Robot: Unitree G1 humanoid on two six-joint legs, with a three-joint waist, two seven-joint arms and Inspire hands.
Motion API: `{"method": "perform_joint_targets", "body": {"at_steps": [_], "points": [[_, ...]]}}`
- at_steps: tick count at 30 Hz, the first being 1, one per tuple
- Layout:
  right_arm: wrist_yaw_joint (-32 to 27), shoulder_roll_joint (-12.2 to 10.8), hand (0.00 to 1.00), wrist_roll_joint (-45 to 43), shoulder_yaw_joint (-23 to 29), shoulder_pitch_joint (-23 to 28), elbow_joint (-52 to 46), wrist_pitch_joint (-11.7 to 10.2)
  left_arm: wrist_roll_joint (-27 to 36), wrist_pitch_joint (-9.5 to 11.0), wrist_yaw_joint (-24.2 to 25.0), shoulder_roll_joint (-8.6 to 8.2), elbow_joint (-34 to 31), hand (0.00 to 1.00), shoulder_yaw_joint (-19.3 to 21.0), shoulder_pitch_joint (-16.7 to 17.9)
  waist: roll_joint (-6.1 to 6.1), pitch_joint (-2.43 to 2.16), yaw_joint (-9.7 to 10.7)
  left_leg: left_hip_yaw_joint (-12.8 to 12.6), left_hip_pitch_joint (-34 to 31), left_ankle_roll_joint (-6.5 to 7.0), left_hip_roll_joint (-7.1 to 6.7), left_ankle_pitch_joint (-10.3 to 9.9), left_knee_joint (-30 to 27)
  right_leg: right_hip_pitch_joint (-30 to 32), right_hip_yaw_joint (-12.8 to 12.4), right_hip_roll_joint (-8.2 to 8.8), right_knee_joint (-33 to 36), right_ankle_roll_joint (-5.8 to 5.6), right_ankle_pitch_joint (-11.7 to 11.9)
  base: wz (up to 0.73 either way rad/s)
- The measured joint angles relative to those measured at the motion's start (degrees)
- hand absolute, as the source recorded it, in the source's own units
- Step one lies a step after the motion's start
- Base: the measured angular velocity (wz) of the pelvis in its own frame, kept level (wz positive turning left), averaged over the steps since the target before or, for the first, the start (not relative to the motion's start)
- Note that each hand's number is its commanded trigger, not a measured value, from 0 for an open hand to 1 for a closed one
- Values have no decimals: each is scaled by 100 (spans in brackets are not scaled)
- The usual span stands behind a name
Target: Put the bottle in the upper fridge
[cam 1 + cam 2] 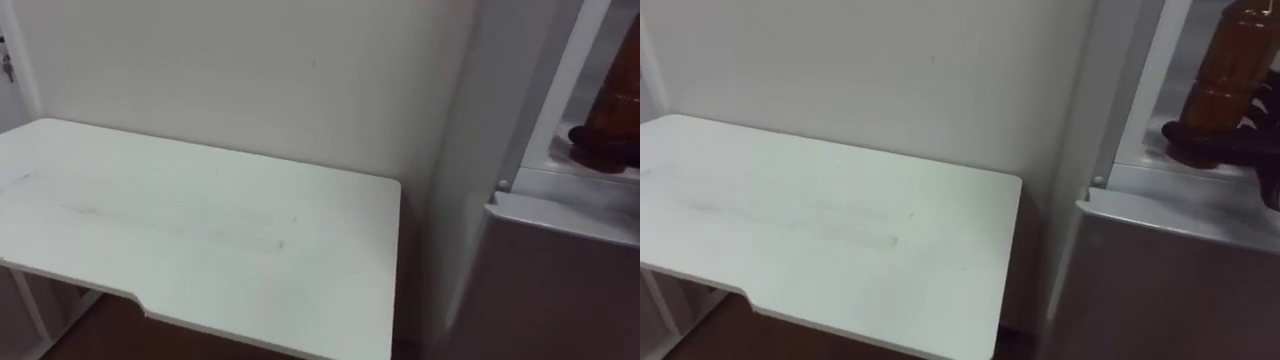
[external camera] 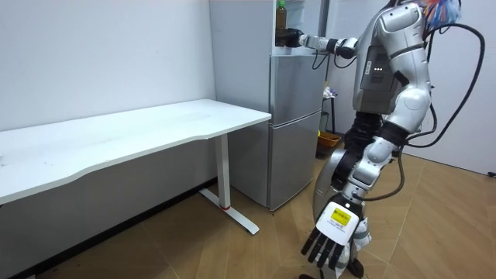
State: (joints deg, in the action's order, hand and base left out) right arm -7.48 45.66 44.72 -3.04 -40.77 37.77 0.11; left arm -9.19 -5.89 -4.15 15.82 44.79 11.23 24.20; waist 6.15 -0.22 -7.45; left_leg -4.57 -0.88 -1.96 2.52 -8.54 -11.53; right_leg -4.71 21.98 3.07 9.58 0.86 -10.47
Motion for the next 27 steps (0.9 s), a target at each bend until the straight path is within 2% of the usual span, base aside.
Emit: {"method": "perform_joint_targets", "body": {"at_steps": [6,10,13,17,21,24,25,27], "points": [[-18,0,0,-1,245,378,-614,4,-11,4,0,-15,2,0,4,27,-18,-4,108,-23,42,0,0,-2,25,-17,-48,-13,-17,-7,-4,-1],[-220,0,0,-52,477,726,-1205,4,-52,5,-26,-152,0,0,133,38,-43,-20,119,-38,65,0,-1,-2,28,-30,-82,-10,-6,-11,-6,-1],[-395,-1,0,-55,497,884,-1668,4,-32,9,-28,-167,33,0,128,41,-65,-16,163,-51,122,0,3,-2,32,-62,-126,-18,-2,-10,-6,-3],[-602,-18,0,-160,508,1177,-2305,-5,-11,106,-83,-167,130,0,133,42,-65,-12,162,-101,258,2,3,-7,79,-133,-176,-12,5,-30,-25,-5],[-903,-324,0,-273,863,1708,-3404,-26,-11,143,-174,-169,221,0,134,35,-37,6,231,-120,261,5,1,-8,78,-120,-212,-14,13,-30,-25,-2],[-1209,-411,0,-317,1025,2124,-3953,-49,-4,171,-306,-186,378,0,130,26,-33,10,258,-146,276,12,0,-13,89,-120,-233,-13,9,-32,-23,-3],[-1321,-563,0,-485,1136,2326,-4203,-74,-7,172,-352,-209,411,0,123,25,-33,12,261,-155,285,13,0,-14,94,-125,-235,-11,10,-33,-23,-5],[-1446,-692,0,-731,1188,2579,-4461,-137,9,173,-428,-258,480,0,111,2,-62,23,266,-198,305,17,1,-21,106,-112,-282,-10,16,-36,-21,-11]]}}
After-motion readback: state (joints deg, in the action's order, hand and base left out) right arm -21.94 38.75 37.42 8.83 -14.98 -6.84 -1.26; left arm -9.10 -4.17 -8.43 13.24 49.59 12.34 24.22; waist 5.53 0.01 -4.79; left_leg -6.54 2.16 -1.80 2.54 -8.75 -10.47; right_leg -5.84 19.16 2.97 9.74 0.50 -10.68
